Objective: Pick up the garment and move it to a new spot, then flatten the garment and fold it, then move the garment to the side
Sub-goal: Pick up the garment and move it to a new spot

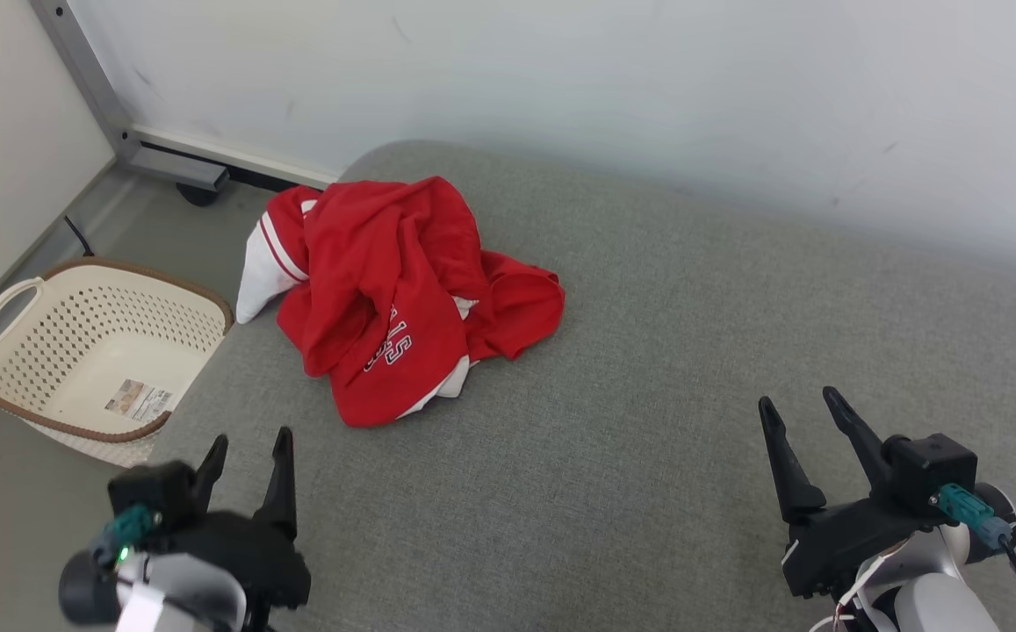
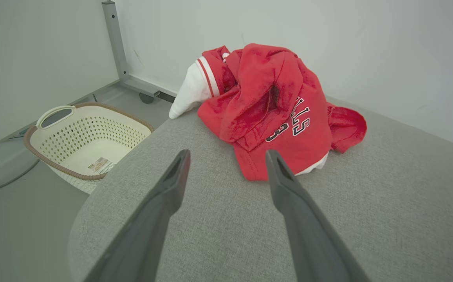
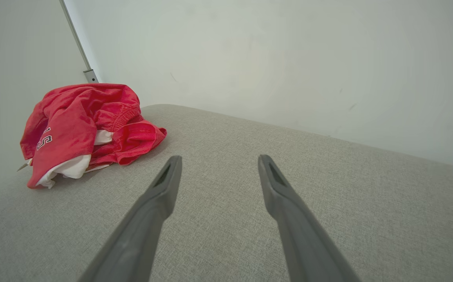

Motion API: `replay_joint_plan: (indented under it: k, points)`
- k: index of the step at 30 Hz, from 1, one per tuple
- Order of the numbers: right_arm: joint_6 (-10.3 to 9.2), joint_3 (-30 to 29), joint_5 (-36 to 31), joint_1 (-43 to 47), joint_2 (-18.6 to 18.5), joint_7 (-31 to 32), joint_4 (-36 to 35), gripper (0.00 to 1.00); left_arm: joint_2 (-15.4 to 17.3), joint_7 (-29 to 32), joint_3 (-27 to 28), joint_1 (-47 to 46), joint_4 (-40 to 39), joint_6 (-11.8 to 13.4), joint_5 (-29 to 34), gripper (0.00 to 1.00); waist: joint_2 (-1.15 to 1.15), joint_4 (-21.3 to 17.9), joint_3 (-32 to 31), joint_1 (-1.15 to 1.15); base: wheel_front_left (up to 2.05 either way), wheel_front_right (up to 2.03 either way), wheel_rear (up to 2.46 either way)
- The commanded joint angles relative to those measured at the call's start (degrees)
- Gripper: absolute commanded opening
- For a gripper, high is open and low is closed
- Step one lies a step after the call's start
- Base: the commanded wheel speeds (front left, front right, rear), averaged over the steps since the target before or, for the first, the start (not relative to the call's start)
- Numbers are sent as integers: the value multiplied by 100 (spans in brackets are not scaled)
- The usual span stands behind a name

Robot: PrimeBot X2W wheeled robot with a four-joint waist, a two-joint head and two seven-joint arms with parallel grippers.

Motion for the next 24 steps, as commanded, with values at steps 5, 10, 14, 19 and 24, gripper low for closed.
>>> replay_joint_plan:
  k: [5, 10, 14, 19, 24]
  points:
    - [17, 69, -98, -136, -32, 175, -377, 100, 5, 793, -80, -866, 433, -300, -237, 100, 0, -103, 398, 0, 0, 0, 0]
    - [17, 212, -183, -249, -33, 389, -901, 100, 7, 1413, -46, -1838, 823, -383, -379, 100, 0, -327, 869, 0, 0, 0, 0]
    - [17, 301, -225, -341, -32, 594, -1355, 100, 49, 1847, 36, -2636, 1102, -418, -447, 100, 0, -570, 1307, 0, 0, 0, 0]
    - [17, 357, -264, -417, -30, 757, -1758, 100, 109, 2484, 112, -3325, 1487, -359, -594, 100, 0, -833, 1679, 0, 0, 0, 0]
    - [17, 350, -157, -458, -30, 807, -1884, 100, 254, 3087, 122, -3683, 1732, -144, -566, 100, 0, -1044, 1882, 0, 0, 0, 0]
